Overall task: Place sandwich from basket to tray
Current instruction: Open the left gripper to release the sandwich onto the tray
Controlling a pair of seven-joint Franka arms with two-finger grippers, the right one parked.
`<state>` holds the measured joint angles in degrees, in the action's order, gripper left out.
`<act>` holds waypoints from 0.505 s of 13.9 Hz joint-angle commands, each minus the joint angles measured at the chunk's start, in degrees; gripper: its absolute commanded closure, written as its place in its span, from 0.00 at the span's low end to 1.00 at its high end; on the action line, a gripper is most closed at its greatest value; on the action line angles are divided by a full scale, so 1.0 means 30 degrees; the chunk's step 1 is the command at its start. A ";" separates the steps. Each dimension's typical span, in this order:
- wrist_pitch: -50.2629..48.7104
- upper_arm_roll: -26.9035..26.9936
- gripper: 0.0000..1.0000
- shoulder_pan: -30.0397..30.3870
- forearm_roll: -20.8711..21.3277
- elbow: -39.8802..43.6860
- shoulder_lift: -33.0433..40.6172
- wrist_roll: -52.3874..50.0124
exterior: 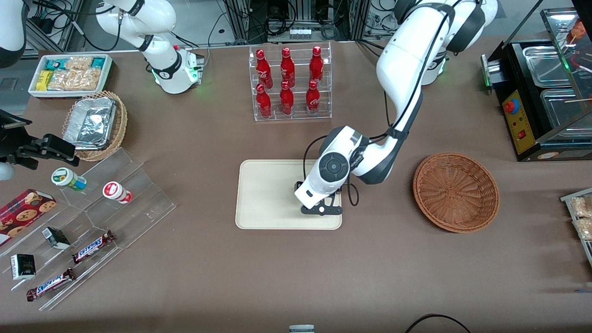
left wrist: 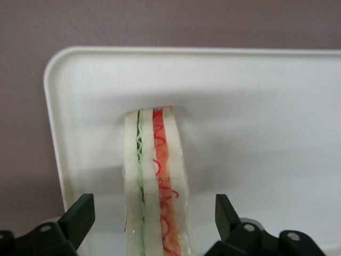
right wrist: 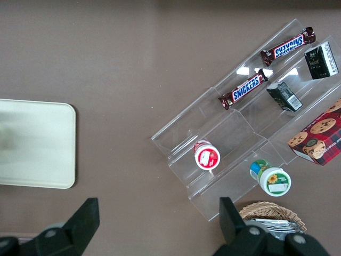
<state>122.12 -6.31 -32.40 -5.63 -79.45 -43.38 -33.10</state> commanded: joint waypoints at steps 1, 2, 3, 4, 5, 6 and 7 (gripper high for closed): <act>-0.1939 0.0140 0.00 0.1126 -0.0174 -0.0471 0.2500 -0.0623; -0.2439 0.0169 0.00 0.1741 -0.0145 -0.0558 0.3174 -0.0801; -0.2821 0.0169 0.00 0.2211 -0.0116 -0.0587 0.3645 -0.0716; -0.3144 0.0199 0.00 0.2651 0.0000 -0.0588 0.4084 -0.0570; -0.3553 0.0199 0.00 0.3206 0.0088 -0.0617 0.4582 -0.0481; -0.4340 0.0257 0.00 0.3792 0.0205 -0.0704 0.5138 -0.0422; -0.5508 0.0286 0.00 0.4523 0.0235 -0.0879 0.5898 0.0013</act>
<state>109.46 -5.19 -21.83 -5.43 -79.29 -30.20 -34.19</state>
